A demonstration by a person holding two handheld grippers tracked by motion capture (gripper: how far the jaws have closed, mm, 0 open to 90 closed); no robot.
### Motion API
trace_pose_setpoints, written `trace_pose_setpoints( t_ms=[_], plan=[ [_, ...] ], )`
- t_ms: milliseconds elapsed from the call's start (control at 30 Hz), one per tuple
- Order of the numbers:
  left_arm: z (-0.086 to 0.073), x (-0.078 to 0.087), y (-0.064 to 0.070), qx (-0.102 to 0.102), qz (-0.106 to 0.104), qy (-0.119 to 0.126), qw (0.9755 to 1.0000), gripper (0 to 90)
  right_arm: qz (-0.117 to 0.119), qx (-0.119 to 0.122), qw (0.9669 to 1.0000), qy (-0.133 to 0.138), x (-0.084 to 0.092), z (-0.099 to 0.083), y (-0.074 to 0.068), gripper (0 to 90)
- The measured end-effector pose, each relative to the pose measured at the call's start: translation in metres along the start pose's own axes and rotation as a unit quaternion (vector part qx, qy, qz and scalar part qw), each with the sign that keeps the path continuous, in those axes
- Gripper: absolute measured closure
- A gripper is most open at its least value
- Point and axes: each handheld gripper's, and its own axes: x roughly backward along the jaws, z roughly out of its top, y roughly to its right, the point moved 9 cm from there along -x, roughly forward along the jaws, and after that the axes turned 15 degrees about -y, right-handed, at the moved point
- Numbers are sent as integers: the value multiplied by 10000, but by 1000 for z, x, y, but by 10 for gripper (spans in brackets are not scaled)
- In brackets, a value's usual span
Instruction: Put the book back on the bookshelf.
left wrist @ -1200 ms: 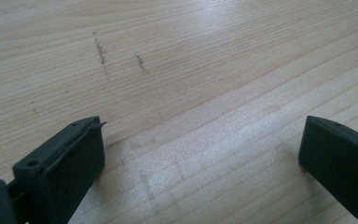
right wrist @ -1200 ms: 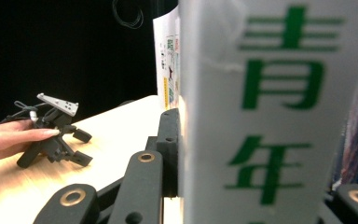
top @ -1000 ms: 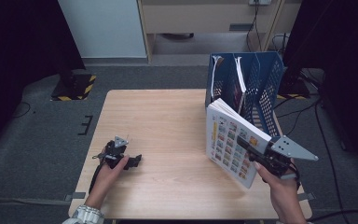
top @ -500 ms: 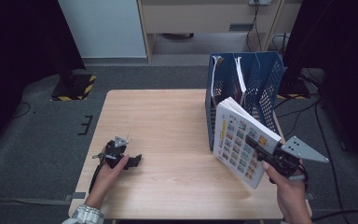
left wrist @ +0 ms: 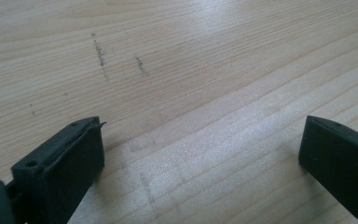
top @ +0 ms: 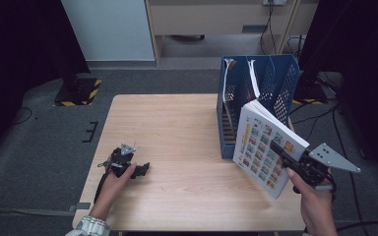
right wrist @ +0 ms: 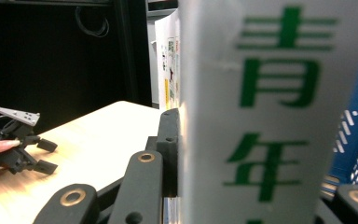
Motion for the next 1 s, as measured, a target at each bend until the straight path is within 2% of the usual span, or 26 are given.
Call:
trace_pose_setpoints(
  t_ms=[500,733,1000],
  plan=[
    [0,0,0,0,1,0,10000,0,-142,-119,9998,-39,6,0,11,738],
    [0,0,0,1,0,0,10000,0,-277,-96,9995,-126,10,-1,16,738],
    [0,0,0,0,2,0,10000,0,-302,-142,9994,-60,17,1,21,738]
  ],
)
